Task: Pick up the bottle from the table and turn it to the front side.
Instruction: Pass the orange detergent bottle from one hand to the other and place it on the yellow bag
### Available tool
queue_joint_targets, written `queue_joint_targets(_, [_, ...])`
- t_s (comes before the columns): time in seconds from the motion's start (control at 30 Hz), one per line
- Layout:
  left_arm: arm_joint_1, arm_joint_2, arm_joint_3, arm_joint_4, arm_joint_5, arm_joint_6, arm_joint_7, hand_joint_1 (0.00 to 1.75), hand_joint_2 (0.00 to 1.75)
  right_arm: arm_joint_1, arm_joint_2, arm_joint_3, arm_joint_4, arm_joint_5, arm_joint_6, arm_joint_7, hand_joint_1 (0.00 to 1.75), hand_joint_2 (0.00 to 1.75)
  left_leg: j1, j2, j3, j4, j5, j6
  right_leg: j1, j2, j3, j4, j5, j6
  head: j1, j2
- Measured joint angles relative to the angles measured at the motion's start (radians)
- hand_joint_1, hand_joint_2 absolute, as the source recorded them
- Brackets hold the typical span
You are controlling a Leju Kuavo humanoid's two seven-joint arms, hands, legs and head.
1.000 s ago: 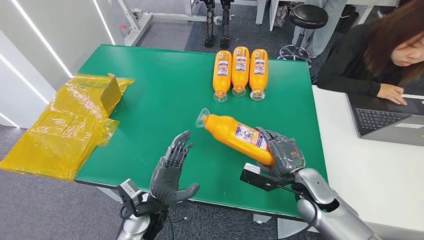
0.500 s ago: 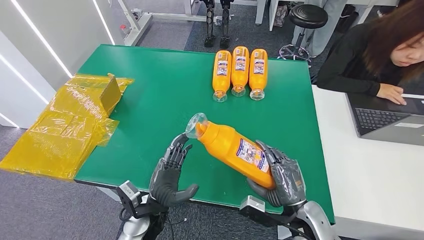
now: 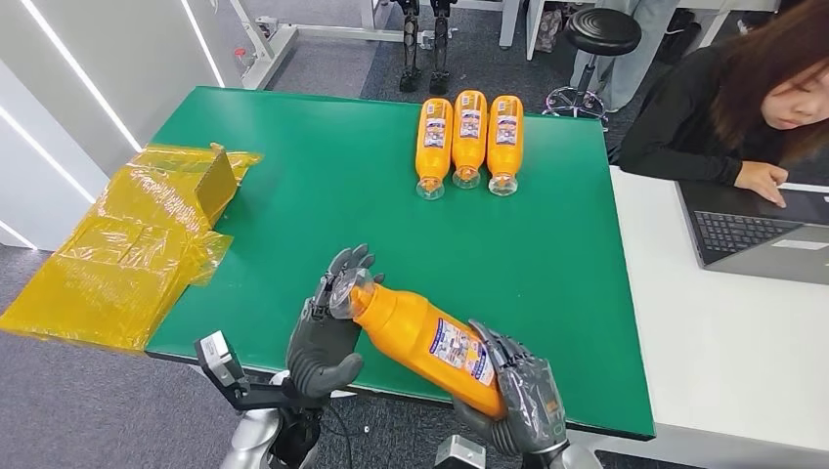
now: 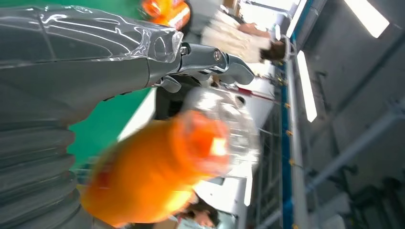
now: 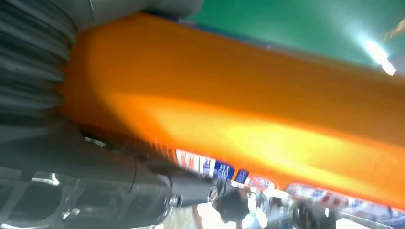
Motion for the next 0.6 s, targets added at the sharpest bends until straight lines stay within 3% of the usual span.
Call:
queue_joint_targets(0.2, [-0.030,0.008,-0.019,-0.028,0.057,-0.022,0.033,0.00,1.75,0.023,0.033,0.044,0.005,-0.004,0.004,-0.023,1.75,1.75,0.000,0.000,0.000,0.000,0.000,0.000,0.000,0.000,0.000,0.000,0.000,0.000,0.000,0.000])
queue_joint_targets(0.47, [-0.059,0.012,-0.047,-0.044,0.079,-0.015,0.047,0.00,1.75,-0.017,0.116,0.114,0.059,-0.038,0.034,-0.037,1.75,1.75,0.000,0.001,0.000,0.000,0.000,0.000,0.000,0.001,0.000,0.001,0.000,0.000,0.000,0.000])
queue_joint_targets(0.6, [-0.073,0.013,-0.047,-0.054,0.086,-0.004,0.047,1.68,1.75,-0.055,0.156,0.133,0.094,-0.051,0.035,-0.035,1.75,1.75,0.000,0.001,0.000,0.000,0.001,-0.001,0.000,0.001,0.000,0.001,0.000,0.000,0.000,0.000])
